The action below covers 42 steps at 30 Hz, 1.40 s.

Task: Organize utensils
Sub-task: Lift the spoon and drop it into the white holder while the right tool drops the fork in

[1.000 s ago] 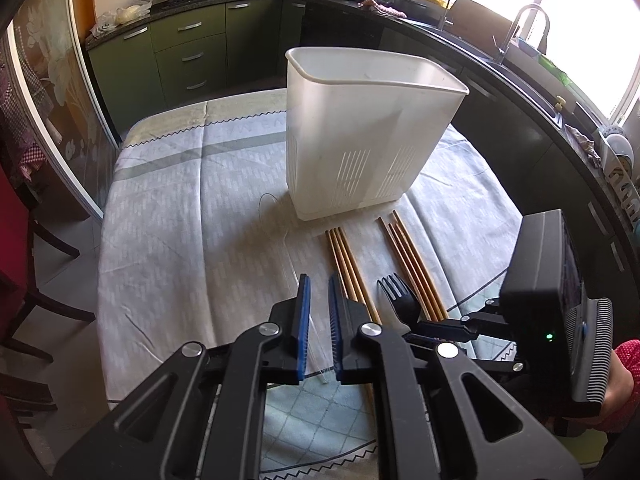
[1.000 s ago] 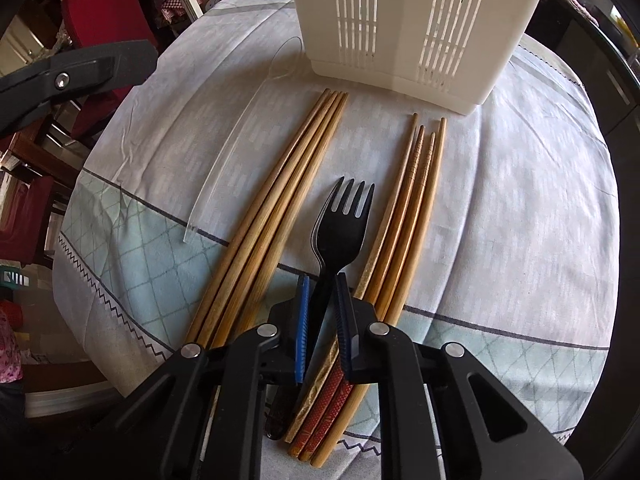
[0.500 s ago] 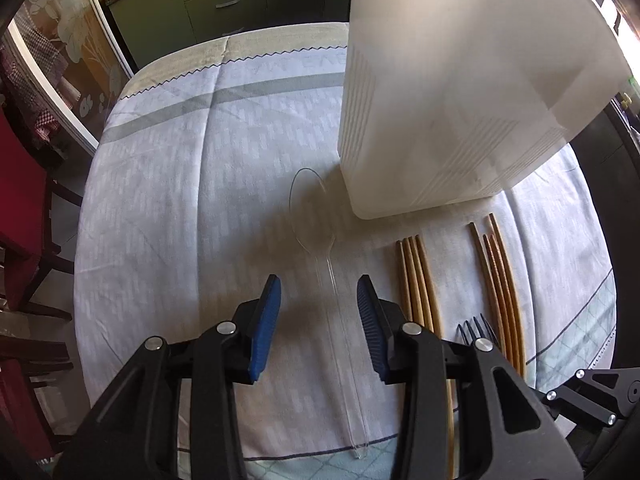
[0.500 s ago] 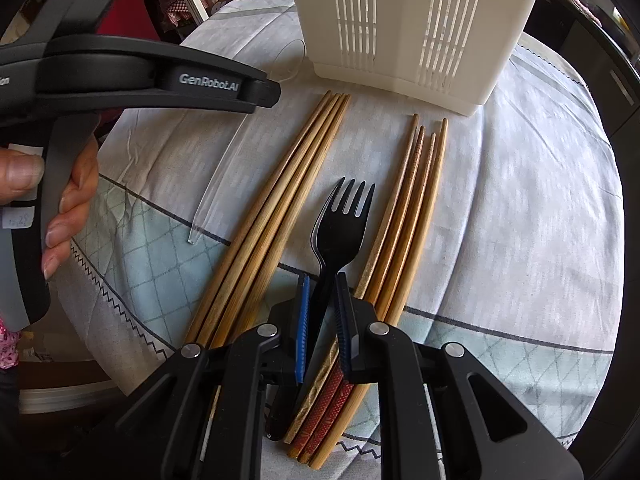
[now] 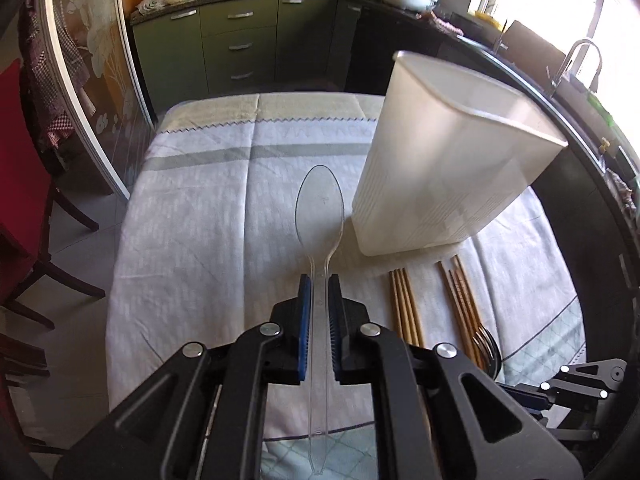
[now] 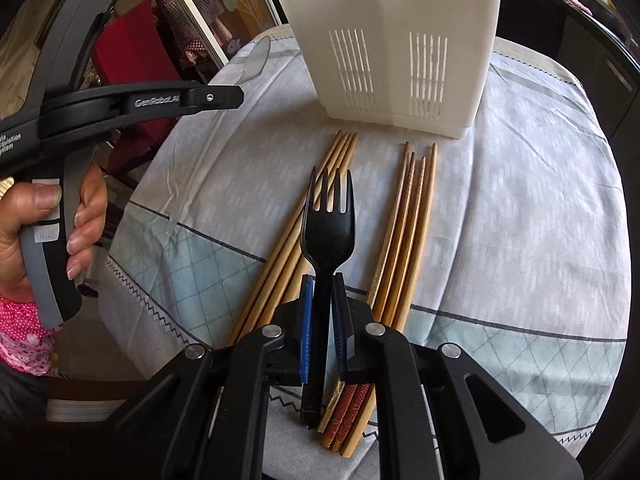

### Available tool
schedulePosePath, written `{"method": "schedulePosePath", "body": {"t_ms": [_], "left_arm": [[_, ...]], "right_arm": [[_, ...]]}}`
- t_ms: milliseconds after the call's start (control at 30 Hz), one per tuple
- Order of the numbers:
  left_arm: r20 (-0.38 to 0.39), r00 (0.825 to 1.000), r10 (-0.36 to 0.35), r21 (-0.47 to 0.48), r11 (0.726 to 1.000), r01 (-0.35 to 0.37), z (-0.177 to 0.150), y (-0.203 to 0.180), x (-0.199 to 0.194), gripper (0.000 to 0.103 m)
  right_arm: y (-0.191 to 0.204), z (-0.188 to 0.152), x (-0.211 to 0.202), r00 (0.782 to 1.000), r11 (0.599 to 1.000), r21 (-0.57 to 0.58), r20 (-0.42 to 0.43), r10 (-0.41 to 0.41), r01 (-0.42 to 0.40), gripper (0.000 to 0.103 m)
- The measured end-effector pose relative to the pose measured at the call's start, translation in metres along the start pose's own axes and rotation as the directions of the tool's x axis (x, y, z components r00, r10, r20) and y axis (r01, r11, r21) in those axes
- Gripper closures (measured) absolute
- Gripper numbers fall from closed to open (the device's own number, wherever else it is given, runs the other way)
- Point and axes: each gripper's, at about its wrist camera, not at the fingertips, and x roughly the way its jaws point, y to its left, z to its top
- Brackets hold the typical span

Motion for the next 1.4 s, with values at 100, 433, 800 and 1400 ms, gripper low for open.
{"method": "schedulePosePath", "body": {"t_ms": [100,433,800,1400], "left_arm": [[0.146,0.985,-0.089,-0.013,0.996,0.092,0.006,-0.002,-0.054,0.095],[0.611,0.762,-0.214,0.045,0.971,0.237,0.088,-0.056,-0.119,0.095],[0.689,0.719,-0.090,-0.003,0.992,0.127,0.098,-0.075,-0.026,0.095],[0.649,0.752,-0.118,0.038,0.992,0.122,0.048,-0.056,-0.051,0.064]], "right_arm": [[-0.002,0.002,-0.028,0.996,0.999,0.009,0.085,0.039,-0.039,0.093],[-0.002,0.013,-0.089,0.957,0.996,-0.004,0.276,0.089,-0.092,0.093],[-0.026,0.015,-0.106,0.932,0.992,0.040,0.348,0.100,-0.122,0.093],[-0.029,0.141,-0.156,0.714,0.995,0.071,0.694,-0.095,0.063,0.093]]}}
